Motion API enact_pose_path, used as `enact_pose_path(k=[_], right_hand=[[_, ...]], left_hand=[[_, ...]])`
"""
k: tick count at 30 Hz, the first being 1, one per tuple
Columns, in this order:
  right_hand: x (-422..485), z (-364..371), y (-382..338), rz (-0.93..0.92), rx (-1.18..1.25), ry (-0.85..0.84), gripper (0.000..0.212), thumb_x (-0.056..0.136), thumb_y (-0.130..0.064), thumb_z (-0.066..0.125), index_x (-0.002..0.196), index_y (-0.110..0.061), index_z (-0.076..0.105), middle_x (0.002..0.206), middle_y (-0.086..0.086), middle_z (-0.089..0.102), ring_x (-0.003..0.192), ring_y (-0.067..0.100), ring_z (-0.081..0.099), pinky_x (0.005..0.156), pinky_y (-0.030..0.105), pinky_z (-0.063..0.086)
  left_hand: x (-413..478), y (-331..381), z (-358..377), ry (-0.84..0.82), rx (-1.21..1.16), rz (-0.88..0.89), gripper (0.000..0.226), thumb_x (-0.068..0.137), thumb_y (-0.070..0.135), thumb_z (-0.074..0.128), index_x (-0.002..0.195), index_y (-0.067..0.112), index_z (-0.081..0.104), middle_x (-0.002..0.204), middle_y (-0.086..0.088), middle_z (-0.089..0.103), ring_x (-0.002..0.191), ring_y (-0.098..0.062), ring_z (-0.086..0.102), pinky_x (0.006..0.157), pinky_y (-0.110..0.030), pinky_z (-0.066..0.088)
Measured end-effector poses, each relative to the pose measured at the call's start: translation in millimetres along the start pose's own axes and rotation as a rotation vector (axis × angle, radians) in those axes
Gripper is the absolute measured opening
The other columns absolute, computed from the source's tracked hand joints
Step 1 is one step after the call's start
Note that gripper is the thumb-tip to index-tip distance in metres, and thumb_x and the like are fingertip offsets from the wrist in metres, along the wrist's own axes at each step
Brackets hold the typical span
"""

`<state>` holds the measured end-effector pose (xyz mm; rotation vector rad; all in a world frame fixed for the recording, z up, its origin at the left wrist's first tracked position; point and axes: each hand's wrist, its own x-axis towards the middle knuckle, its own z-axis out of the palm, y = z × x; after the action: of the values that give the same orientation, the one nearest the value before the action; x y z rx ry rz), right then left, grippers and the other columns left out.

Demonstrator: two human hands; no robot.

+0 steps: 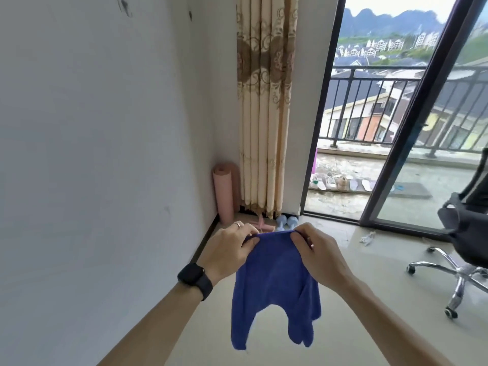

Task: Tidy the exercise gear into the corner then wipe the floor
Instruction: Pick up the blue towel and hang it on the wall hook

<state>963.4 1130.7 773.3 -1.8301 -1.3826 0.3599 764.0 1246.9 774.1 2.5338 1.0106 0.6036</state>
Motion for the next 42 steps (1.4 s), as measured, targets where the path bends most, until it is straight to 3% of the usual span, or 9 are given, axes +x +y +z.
enact_pose_path(k=[4,8,15,20,24,29,34,38,42], right_hand=[[88,-9,21,-0.016,-0.044,0.07,0.014,0.1,-0.024,0.053,0.093,-0.03,0.064,0.09,-0.016,0.06,0.087,0.001,0.055,0.073,0.016,0.041],[175,-16,50,-0.033,-0.099,0.037,0.012,0.101,-0.024,0.052,0.095,-0.03,0.061,0.092,-0.016,0.06,0.089,0.0,0.056,0.071,0.012,0.038],[320,-9,123,-0.08,-0.101,-0.068,0.014,0.101,-0.027,0.051,0.094,-0.028,0.063,0.091,-0.014,0.061,0.086,0.008,0.058,0.075,0.028,0.047],[432,7,157,-0.201,-0.091,-0.204,0.016,0.1,-0.033,0.05,0.091,-0.043,0.057,0.09,-0.022,0.058,0.087,-0.003,0.054,0.072,0.016,0.039],[524,19,164,-0.318,-0.072,-0.297,0.012,0.1,-0.035,0.05,0.097,-0.039,0.06,0.092,-0.023,0.056,0.091,-0.004,0.053,0.073,0.013,0.036],[607,52,145,-0.445,-0.012,-0.414,0.008,0.098,-0.031,0.056,0.096,-0.037,0.061,0.09,-0.017,0.058,0.085,0.003,0.056,0.074,0.015,0.042],[680,108,90,-0.612,0.05,-0.511,0.008,0.097,-0.028,0.06,0.098,-0.033,0.065,0.086,-0.019,0.056,0.084,-0.004,0.054,0.073,0.004,0.036],[730,153,26,-0.688,0.145,-0.588,0.016,0.098,-0.03,0.057,0.091,-0.045,0.058,0.09,-0.018,0.058,0.084,0.002,0.058,0.074,0.012,0.043],[774,178,-52,-0.801,0.214,-0.637,0.013,0.098,-0.031,0.056,0.092,-0.04,0.062,0.09,-0.016,0.059,0.084,0.003,0.058,0.076,0.018,0.047]], left_hand=[[78,-31,13,-0.055,-0.09,-0.098,0.021,0.095,0.049,0.053,0.103,0.034,0.066,0.097,0.018,0.065,0.09,-0.002,0.061,0.077,-0.025,0.051],[147,-79,31,-0.101,-0.046,-0.237,0.022,0.095,0.043,0.051,0.111,0.037,0.065,0.105,0.019,0.065,0.1,-0.005,0.06,0.085,-0.031,0.052],[258,-150,62,-0.083,0.047,-0.426,0.023,0.094,0.037,0.052,0.112,0.036,0.066,0.11,0.018,0.067,0.108,-0.008,0.06,0.089,-0.032,0.052],[335,-184,67,-0.055,0.168,-0.552,0.025,0.097,0.035,0.049,0.114,0.033,0.066,0.116,0.014,0.067,0.11,-0.013,0.059,0.09,-0.034,0.051],[384,-200,54,0.017,0.269,-0.635,0.028,0.098,0.036,0.047,0.119,0.032,0.066,0.118,0.014,0.066,0.108,-0.011,0.06,0.087,-0.032,0.051],[416,-213,22,0.058,0.384,-0.737,0.027,0.099,0.036,0.049,0.121,0.033,0.065,0.116,0.012,0.067,0.104,-0.013,0.061,0.083,-0.03,0.051],[441,-245,-25,0.166,0.459,-0.826,0.028,0.098,0.036,0.05,0.121,0.035,0.066,0.117,0.013,0.068,0.106,-0.011,0.06,0.083,-0.029,0.051],[467,-279,-72,0.27,0.497,-0.86,0.027,0.098,0.037,0.05,0.12,0.038,0.066,0.118,0.014,0.067,0.108,-0.011,0.06,0.084,-0.029,0.049],[495,-301,-126,0.426,0.409,-0.897,0.026,0.097,0.041,0.049,0.119,0.041,0.065,0.117,0.02,0.065,0.108,-0.008,0.058,0.088,-0.03,0.049]])
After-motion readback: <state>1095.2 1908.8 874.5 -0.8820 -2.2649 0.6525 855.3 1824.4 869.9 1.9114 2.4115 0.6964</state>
